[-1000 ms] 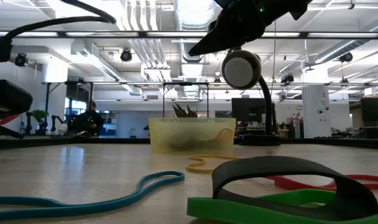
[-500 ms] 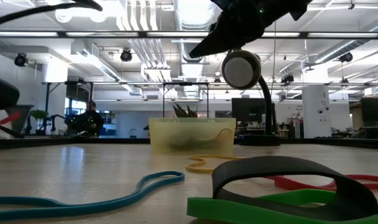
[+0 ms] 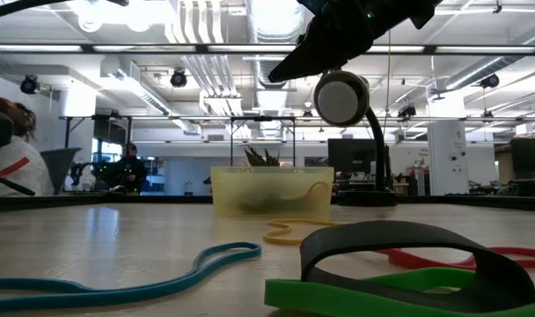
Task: Pick and place rubber bands into bin
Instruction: Put the red rubber band in the yellow bin
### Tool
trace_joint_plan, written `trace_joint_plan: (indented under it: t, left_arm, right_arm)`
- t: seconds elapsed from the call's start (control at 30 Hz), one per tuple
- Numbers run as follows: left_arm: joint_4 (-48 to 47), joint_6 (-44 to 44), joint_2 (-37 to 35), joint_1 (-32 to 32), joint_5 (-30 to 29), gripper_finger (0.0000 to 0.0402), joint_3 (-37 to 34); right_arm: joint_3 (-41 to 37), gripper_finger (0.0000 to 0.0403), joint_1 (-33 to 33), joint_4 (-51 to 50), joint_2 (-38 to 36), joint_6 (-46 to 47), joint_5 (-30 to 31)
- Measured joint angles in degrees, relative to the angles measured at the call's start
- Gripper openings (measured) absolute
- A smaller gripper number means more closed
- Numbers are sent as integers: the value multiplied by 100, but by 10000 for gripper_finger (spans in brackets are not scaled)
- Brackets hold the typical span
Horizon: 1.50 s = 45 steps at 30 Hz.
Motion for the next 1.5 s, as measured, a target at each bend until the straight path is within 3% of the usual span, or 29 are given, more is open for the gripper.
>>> trace_joint_plan:
  t: [0.17, 0.5, 0.8, 1.27, 1.5]
  left_arm:
    - [-158, 23, 176, 0, 3, 6, 121]
    - [-787, 391, 239, -8, -575, 0, 371]
    - [-1912, 491, 246, -1, -2527, 1, 729]
    - [-2038, 482, 29, 141, -5056, 0, 960]
    - [-2073, 807, -291, 606, -5956, 0, 959]
  right_arm:
    - [0, 176, 1, 0, 1, 19, -1]
    - [0, 176, 9, 0, 2, 42, -3]
    - [0, 176, 9, -11, 1, 42, 5]
    - [0, 176, 9, -37, 0, 42, 26]
    - [0, 176, 9, -39, 0, 42, 26]
